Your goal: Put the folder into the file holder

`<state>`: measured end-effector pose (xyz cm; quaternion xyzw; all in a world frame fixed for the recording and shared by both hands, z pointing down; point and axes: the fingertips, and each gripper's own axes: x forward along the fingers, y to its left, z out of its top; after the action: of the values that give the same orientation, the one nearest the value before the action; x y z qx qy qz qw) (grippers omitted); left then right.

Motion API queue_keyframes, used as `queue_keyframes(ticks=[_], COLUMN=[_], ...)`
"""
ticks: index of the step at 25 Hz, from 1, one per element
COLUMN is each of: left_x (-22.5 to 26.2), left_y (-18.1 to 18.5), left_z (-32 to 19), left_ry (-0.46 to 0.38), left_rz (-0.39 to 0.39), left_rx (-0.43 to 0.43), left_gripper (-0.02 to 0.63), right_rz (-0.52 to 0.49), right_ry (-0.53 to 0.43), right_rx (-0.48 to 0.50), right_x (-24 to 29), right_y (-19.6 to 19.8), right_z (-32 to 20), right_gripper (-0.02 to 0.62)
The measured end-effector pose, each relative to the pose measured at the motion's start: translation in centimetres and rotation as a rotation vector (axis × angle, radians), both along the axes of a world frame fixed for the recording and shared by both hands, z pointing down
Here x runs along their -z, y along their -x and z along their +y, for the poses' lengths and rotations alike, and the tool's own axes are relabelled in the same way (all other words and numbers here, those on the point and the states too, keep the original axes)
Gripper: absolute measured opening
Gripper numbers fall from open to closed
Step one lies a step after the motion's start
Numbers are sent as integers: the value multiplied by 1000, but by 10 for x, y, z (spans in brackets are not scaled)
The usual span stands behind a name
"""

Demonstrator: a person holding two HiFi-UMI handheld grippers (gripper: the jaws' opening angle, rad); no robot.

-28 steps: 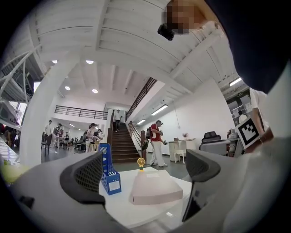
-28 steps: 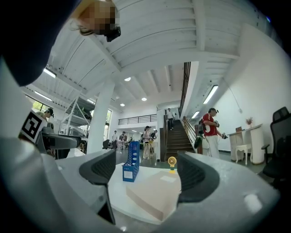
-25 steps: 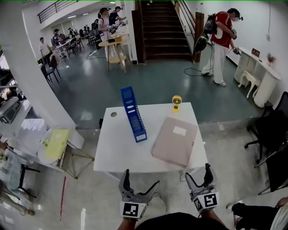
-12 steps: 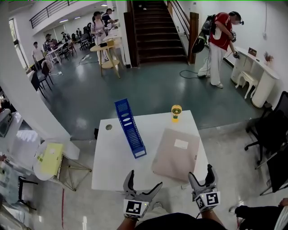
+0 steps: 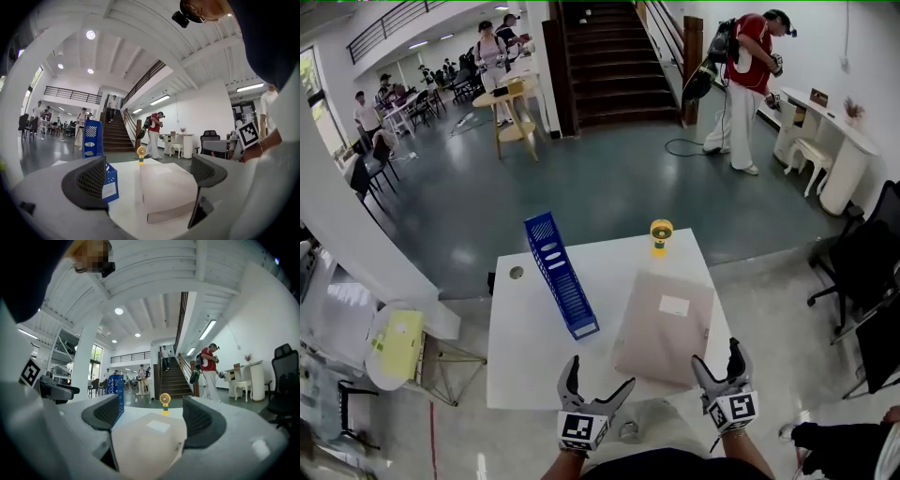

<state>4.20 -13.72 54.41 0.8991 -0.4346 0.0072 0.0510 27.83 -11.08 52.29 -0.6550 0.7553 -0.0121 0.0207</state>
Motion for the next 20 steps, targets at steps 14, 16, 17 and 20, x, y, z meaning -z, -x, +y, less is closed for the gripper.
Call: queue_keyframes(ticks=[14,16,17,20], left_x=[-57,-65,-69,-83], left_y=[-60,-68,-72,-86], left_z=[-69,-78,-82,-92], left_ry=[161,177,190,239], left_rz=[-26,-30,-31,-41], left_rx=[-69,-84,-95,-135], left_gripper=[558,558,558,558], right_rz=[41,30,27,24], right_ry=[76,97,112,163], right_rx=[105,122,128,131], right_x=[-50,-61,-68,-87], right_y=[-47,-55,-59,-72], right_z=[-82,-94,-100,-114], right_gripper=[422,422,422,422])
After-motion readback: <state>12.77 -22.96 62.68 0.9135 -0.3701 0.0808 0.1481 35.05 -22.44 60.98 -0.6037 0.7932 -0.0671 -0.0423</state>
